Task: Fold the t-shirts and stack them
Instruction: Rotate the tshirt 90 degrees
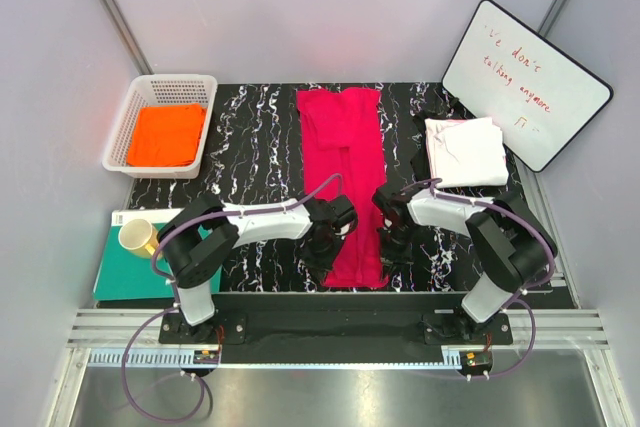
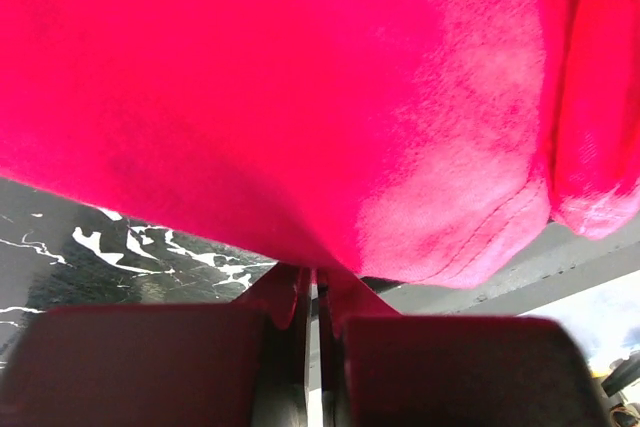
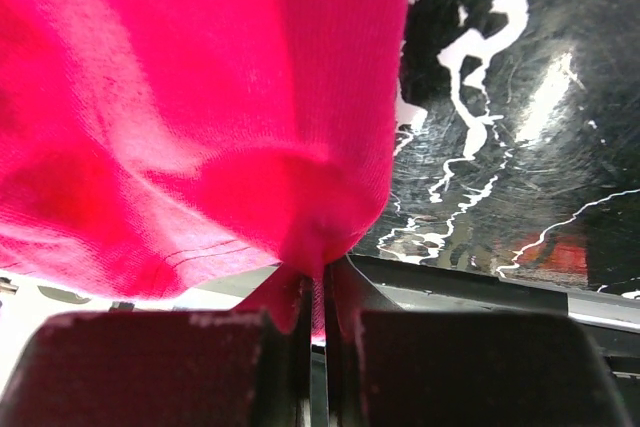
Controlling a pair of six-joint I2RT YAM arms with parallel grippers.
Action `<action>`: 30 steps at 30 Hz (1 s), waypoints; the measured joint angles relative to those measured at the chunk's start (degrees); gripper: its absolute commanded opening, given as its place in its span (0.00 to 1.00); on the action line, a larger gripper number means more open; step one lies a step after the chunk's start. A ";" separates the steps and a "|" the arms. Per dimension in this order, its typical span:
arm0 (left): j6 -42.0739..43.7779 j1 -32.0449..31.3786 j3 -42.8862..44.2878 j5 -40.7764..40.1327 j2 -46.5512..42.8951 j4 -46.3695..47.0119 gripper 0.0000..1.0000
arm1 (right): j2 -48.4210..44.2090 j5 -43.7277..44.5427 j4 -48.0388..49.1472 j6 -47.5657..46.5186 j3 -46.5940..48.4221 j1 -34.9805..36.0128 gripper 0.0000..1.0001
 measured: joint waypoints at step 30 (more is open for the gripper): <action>-10.64 -0.09 -9.29 -9.42 -9.27 -3.61 0.02 | -2.45 0.28 1.29 -0.11 -1.81 -0.33 0.00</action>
